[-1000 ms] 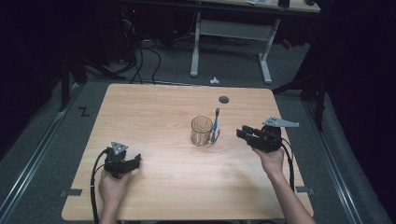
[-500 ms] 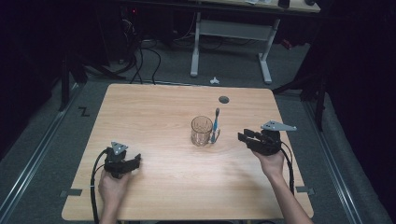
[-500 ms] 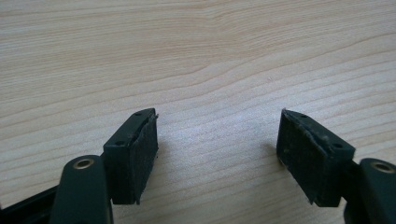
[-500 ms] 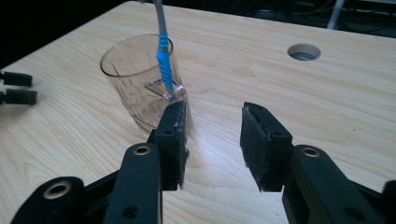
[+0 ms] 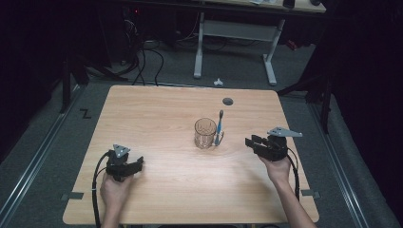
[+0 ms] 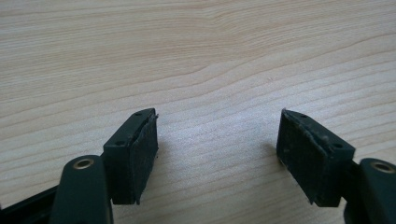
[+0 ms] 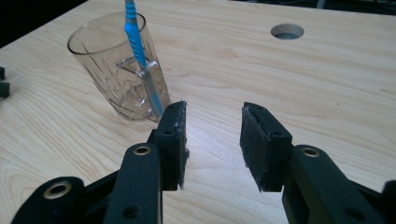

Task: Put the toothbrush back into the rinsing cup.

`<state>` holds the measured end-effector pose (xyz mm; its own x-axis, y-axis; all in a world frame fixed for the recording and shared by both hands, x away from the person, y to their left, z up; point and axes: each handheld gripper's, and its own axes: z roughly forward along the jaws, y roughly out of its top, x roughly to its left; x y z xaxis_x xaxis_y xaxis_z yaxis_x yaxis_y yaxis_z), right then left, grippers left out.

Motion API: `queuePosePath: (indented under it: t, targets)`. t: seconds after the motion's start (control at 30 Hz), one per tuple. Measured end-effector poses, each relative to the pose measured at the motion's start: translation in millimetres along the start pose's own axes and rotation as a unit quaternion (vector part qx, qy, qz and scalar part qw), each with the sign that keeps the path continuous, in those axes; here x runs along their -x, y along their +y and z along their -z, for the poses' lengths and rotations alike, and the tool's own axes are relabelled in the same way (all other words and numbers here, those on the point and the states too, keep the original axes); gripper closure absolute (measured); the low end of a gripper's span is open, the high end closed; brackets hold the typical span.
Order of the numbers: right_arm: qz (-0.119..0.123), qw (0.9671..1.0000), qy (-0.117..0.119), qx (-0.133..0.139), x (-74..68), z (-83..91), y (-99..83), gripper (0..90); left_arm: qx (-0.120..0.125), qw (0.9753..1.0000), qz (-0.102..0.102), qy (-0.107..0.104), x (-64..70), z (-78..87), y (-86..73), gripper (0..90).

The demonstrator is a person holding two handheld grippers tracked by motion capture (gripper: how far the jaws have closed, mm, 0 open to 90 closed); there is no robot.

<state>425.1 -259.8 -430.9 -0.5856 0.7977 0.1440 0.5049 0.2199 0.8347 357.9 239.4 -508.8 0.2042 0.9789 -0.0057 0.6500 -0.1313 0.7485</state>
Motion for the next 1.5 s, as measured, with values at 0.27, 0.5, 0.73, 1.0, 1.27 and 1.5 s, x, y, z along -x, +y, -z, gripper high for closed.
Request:
queuePosePath:
  t: [0.27, 0.5, 0.73, 1.0, 1.27, 1.5]
  targets:
    - [0.001, 0.9997, -0.018, -0.019, 4.8, -6.1, -11.0, 61.1, 0.0, 1.0, 0.0, 0.0, 0.1, 0.0, 0.0, 29.7]
    - [0.009, 0.9992, -0.025, -0.028, 3.2, -12.1, -13.2, 61.0, 0.0, 1.0, 0.0, 0.0, 0.1, 0.0, 0.0, 29.7]
    - [0.001, 0.9988, -0.032, -0.037, 6.7, -21.5, -24.0, 61.0, 0.0, 1.0, 0.0, 0.0, 0.1, 0.0, 0.0, 29.7]
    - [0.005, 0.998, -0.042, -0.047, 7.0, -31.6, -28.8, 60.5, 0.0, 1.0, 0.0, 0.0, 0.1, -0.1, 0.0, 29.7]
    - [0.014, 0.997, -0.051, -0.058, 5.3, -43.9, -33.4, 59.6, 0.0, 1.0, 0.001, 0.0, 0.1, -0.1, 0.0, 29.7]
    - [0.012, 0.996, -0.056, -0.068, 4.9, -52.3, -37.6, 58.2, 0.0, 1.0, 0.001, 0.0, 0.1, -0.1, 0.0, 29.7]
